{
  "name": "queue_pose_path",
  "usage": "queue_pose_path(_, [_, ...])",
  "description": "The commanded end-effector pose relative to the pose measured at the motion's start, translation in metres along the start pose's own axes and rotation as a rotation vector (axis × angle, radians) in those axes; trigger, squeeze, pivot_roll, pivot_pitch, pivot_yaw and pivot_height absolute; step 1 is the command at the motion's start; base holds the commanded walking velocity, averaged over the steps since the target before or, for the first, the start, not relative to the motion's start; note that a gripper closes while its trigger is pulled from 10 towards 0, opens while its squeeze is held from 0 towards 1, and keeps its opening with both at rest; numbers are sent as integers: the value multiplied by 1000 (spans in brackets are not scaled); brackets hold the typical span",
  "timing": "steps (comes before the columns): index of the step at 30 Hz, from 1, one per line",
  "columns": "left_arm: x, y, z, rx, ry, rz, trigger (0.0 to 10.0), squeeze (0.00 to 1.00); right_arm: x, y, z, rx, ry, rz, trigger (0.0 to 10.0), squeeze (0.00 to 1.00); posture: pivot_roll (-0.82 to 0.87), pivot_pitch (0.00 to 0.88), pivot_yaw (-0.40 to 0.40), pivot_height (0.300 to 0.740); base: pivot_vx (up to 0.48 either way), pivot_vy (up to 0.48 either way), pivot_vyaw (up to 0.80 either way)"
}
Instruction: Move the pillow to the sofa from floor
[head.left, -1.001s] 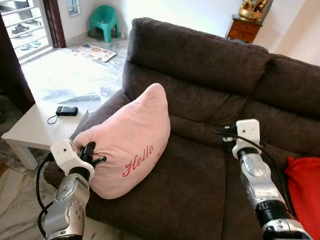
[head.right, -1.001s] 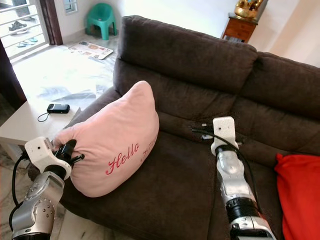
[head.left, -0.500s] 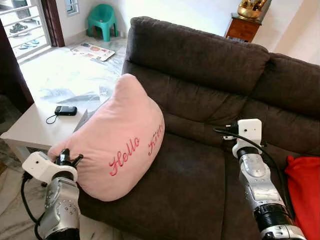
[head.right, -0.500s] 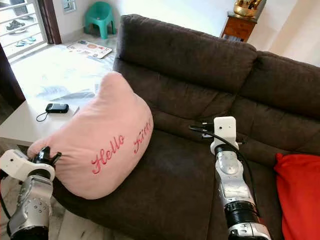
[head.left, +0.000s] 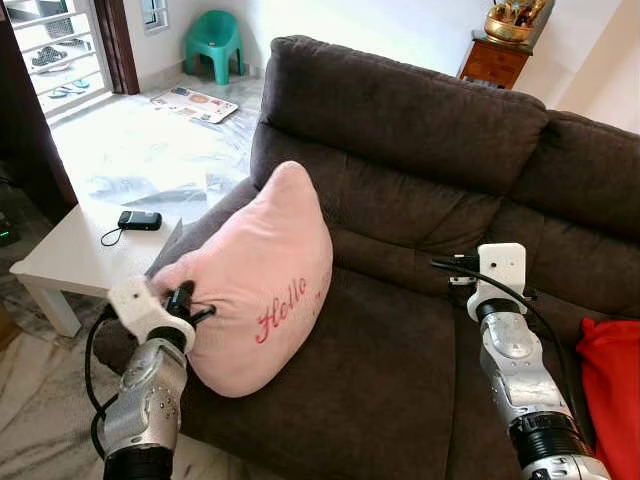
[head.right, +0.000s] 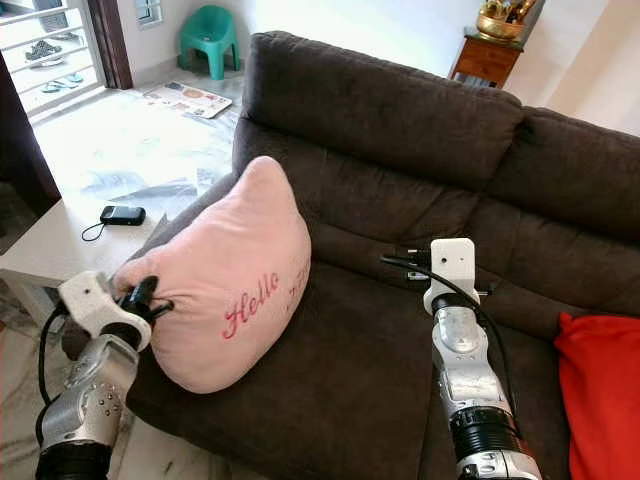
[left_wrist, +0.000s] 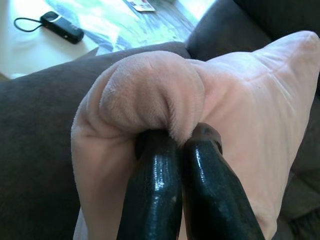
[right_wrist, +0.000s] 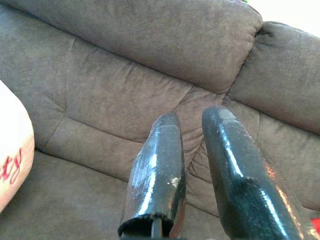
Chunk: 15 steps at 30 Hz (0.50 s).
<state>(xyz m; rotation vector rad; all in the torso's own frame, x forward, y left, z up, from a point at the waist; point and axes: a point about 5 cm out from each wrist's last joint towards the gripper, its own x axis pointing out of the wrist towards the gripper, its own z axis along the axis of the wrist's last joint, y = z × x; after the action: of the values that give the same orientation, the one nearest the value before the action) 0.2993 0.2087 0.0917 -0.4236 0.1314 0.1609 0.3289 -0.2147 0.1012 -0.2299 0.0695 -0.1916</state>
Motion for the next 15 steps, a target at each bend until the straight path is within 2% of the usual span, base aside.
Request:
queue_pose_path(1, [0, 0, -16, 35, 87, 3, 10000, 0, 0, -10, 2, 6, -3, -37, 10000, 0, 128, 0, -180, 740, 0, 0, 0])
queue_pose_path(7, [-1, 9, -17, 46, 93, 35, 10000, 0, 0, -7, 1, 10, 7, -35, 10000, 0, 130, 0, -180, 740, 0, 0, 0])
queue_pose_path(10, [-1, 11, -14, 56, 65, 46, 10000, 0, 0, -7, 1, 11, 6, -33, 10000, 0, 131, 0, -180, 740, 0, 0, 0])
queue_pose_path(11, [-1, 10, -8, 80, 13, 47, 10000, 0, -1, -6, 0, 11, 6, -29, 10000, 0, 130, 0, -180, 740, 0, 0, 0])
queue_pose_path(15, [-2, 5, -2, 124, -30, 24, 10000, 0, -2, -6, -3, 11, 13, -28, 10000, 0, 130, 0, -180, 740, 0, 0, 0])
